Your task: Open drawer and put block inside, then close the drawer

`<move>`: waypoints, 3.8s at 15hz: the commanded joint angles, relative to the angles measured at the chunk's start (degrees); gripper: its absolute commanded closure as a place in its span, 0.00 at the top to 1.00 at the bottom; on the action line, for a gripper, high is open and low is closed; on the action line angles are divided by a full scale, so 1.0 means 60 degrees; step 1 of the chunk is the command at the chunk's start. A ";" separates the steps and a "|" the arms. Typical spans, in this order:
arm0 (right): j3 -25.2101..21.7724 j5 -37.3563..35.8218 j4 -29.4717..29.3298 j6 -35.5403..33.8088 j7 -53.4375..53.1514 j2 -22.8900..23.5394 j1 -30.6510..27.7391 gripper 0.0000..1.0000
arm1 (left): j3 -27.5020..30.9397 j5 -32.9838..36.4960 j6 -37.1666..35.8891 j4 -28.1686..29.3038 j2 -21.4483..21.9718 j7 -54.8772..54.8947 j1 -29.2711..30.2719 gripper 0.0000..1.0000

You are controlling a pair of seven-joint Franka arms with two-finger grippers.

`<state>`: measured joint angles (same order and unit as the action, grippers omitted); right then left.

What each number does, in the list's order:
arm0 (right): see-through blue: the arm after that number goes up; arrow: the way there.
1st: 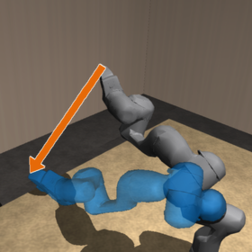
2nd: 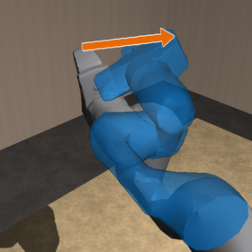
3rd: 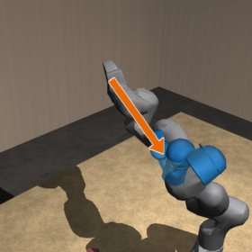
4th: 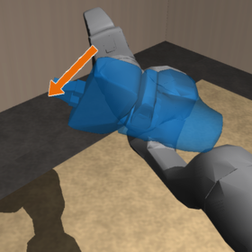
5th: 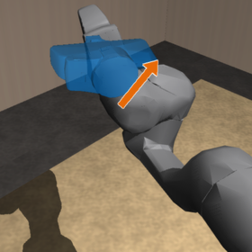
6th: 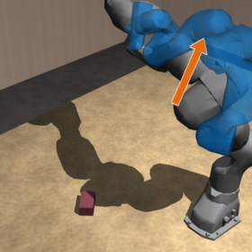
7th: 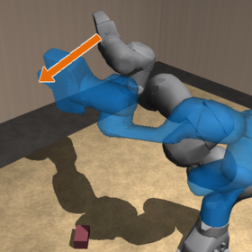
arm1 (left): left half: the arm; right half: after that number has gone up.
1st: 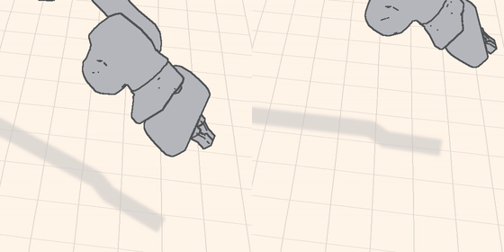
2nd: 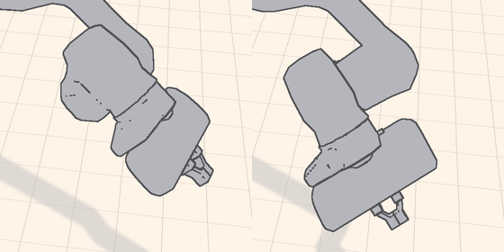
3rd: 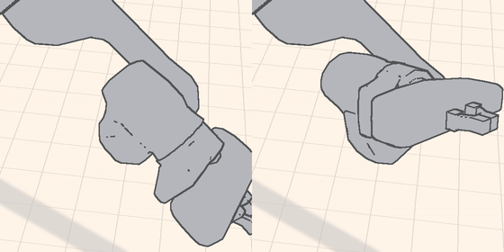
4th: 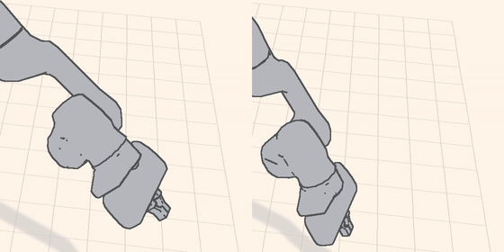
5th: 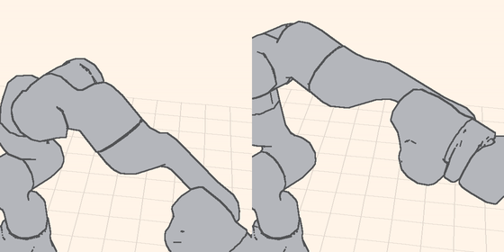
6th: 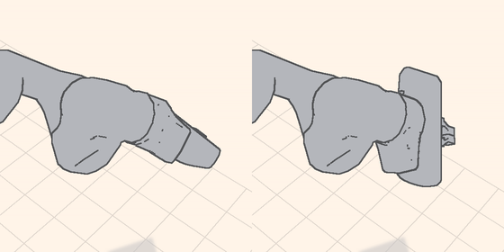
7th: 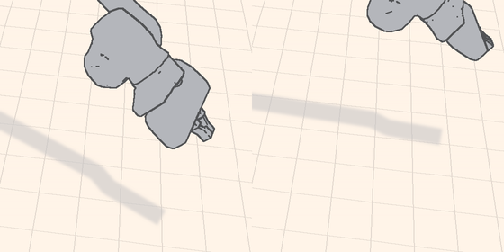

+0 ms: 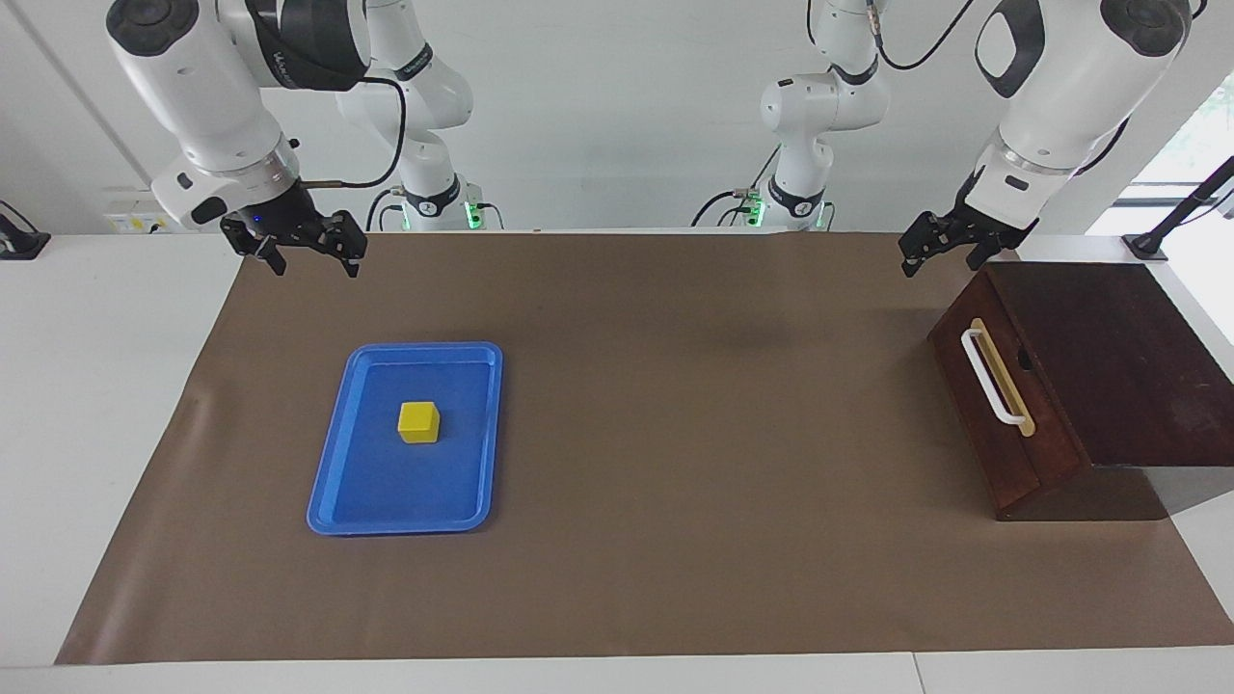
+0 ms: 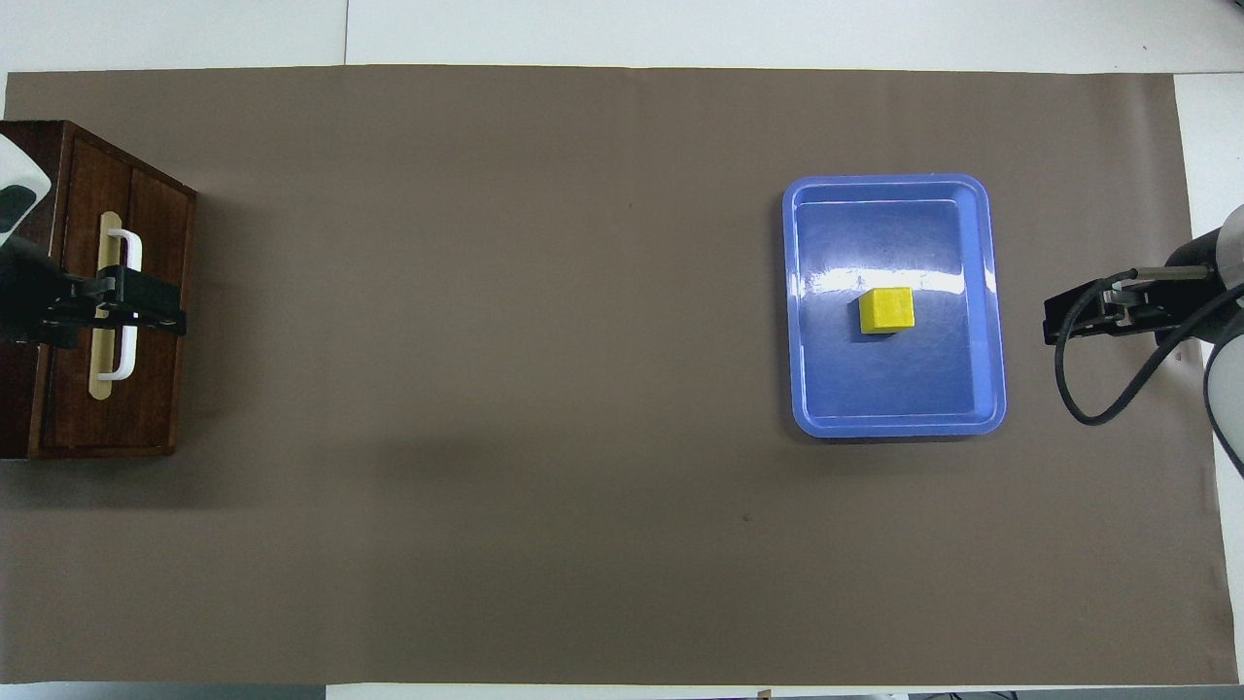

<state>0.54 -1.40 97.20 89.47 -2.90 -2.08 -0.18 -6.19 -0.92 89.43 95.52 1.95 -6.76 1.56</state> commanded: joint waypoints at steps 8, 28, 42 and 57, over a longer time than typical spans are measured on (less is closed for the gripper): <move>0.0041 0.0073 -0.0131 0.0363 -0.0146 -0.0079 -0.0233 1.00 | 0.0109 0.0137 0.0825 0.0266 0.0027 0.0525 -0.0099 1.00; 0.0012 0.5269 0.1597 0.3251 -1.0723 0.2249 -0.1420 0.91 | 0.0094 0.4342 0.6071 0.2478 -0.1907 0.0745 0.0427 1.00; 0.0026 0.6723 0.1524 0.4995 -0.9025 0.4198 -0.1216 0.92 | 0.0036 0.3949 0.6438 0.2801 -0.2186 -0.1260 -0.0887 1.00; 0.0056 0.7029 0.1627 0.4295 -0.8848 0.4184 -0.1479 0.92 | 0.0050 0.3010 0.5999 0.2552 -0.2200 -0.2697 -0.2077 1.00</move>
<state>0.62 38.09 106.84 117.48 -57.52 23.71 -7.63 -6.36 18.48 127.19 111.84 -10.81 -22.03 -9.57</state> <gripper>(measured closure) 0.079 0.000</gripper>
